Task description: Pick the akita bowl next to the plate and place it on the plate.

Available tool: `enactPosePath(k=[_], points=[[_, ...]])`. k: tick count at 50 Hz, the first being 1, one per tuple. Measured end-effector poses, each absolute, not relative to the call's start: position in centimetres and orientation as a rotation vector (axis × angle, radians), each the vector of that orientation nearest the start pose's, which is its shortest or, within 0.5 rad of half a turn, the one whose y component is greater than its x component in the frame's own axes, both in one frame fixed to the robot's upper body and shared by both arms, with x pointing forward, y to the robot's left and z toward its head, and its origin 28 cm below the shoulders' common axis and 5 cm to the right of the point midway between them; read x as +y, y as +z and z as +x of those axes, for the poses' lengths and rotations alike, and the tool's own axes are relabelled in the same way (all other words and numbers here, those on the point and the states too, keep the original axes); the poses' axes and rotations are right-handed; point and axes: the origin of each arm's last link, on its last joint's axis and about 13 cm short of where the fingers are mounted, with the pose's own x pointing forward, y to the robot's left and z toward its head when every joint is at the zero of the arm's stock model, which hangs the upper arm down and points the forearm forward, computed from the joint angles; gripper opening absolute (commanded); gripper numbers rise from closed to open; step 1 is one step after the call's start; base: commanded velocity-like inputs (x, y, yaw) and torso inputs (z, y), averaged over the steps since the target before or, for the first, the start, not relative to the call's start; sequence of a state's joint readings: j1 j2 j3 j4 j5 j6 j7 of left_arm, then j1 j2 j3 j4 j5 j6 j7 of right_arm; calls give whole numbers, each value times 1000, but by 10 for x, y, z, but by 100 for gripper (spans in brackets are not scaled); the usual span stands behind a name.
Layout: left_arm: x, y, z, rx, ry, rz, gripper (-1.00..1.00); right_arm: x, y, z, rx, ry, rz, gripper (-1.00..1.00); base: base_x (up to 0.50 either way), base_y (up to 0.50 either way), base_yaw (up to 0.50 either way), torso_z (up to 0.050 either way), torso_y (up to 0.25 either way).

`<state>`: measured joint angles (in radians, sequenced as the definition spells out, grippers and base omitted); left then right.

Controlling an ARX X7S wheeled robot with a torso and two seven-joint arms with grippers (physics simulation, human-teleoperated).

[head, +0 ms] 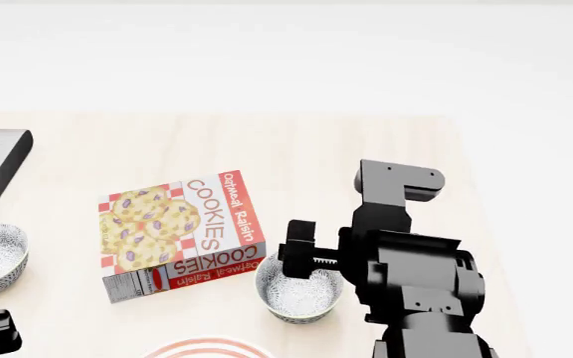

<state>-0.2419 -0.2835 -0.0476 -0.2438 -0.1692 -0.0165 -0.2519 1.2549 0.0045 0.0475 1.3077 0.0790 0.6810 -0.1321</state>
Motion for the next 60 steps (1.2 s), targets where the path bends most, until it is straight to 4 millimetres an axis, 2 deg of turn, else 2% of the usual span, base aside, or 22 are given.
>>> enactPosePath(k=[20, 60], points=[[299, 32, 262, -10, 366, 93, 100, -94, 111, 391, 752, 141, 207, 100, 0, 0, 0, 0, 0], [299, 32, 262, -11, 365, 96, 100, -95, 99, 384, 806, 150, 287, 100, 0, 0, 0, 0, 0]])
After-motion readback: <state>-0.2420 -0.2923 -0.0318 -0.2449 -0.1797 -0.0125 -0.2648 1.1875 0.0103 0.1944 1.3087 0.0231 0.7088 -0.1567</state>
